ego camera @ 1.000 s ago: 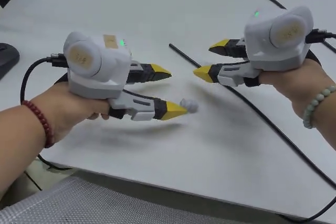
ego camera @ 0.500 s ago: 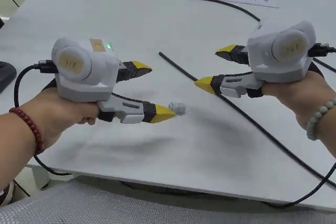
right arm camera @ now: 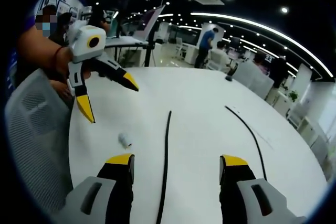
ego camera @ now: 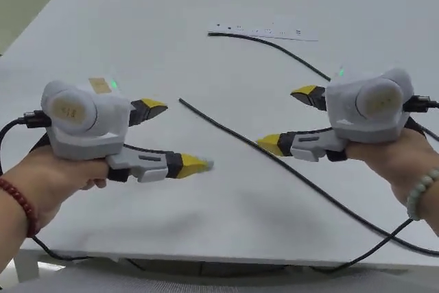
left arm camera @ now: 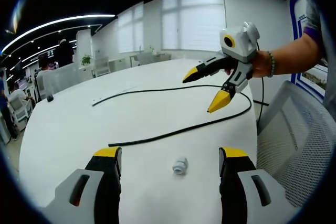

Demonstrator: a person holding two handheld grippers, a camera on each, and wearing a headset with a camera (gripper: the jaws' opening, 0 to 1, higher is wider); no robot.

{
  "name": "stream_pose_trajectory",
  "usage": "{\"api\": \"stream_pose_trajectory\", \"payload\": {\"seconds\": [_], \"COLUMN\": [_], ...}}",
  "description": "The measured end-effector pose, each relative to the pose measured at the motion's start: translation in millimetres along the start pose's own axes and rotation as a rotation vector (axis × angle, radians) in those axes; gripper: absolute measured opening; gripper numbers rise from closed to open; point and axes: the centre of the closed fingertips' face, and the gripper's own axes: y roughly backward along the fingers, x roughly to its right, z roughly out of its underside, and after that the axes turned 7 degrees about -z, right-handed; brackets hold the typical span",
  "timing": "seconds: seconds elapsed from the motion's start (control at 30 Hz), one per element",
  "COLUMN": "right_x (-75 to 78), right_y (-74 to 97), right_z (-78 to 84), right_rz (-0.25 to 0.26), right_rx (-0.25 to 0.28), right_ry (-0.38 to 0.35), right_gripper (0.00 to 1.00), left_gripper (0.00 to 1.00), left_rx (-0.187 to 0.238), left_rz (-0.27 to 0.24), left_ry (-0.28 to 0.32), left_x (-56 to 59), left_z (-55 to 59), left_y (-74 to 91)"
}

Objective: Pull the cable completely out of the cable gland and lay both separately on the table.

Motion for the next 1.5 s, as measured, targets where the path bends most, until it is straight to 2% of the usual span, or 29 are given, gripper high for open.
{"api": "stream_pose_trajectory", "payload": {"seconds": [0.13,0.23,0.33,0.53,0.77,0.87,1.0,1.2,1.37,1.5], "right_x": [0.4,-5.0,-14.8,-35.4,-44.2,-44.7,-48.6,-61.9,-62.1,-61.9], "right_y": [20.0,33.6,41.2,59.2,84.8,90.9,93.7,90.5,89.3,86.4], "right_z": [6.2,12.7,19.0,29.3,26.5,26.8,25.6,23.3,17.1,17.6], "right_rz": [0.042,0.062,0.068,0.079,0.116,0.131,0.139,0.119,0.115,0.11], "right_rx": [-0.005,-0.002,-0.002,-0.008,0.023,0.026,0.034,0.029,0.052,0.047], "right_ry": [-0.014,-0.038,-0.045,-0.063,-0.074,-0.075,-0.081,-0.056,-0.055,-0.057], "right_gripper": [0.67,0.67,0.68,0.68,0.68,0.68,0.68,0.67,0.67,0.66], "left_gripper": [0.77,0.76,0.76,0.77,0.77,0.77,0.76,0.75,0.75,0.75], "left_rx": [0.007,0.008,0.001,0.001,-0.007,0.006,0.012,-0.006,-0.01,-0.013], "left_rz": [-0.008,-0.028,-0.046,-0.061,-0.076,-0.089,-0.107,-0.116,-0.133,-0.145], "left_ry": [-0.009,-0.01,-0.033,-0.039,-0.035,-0.026,-0.016,-0.007,0.005,0.009], "left_x": [5.6,8.9,13.6,27.6,43.9,47.0,51.8,63.7,62.1,58.4], "left_z": [-7.7,-14.7,-18.6,-24.7,-25.7,-29.6,-31.4,-24.1,-22.2,-20.7], "left_y": [3.7,7.6,12.2,22.5,31.8,33.9,37.2,44.5,51.3,54.0]}}
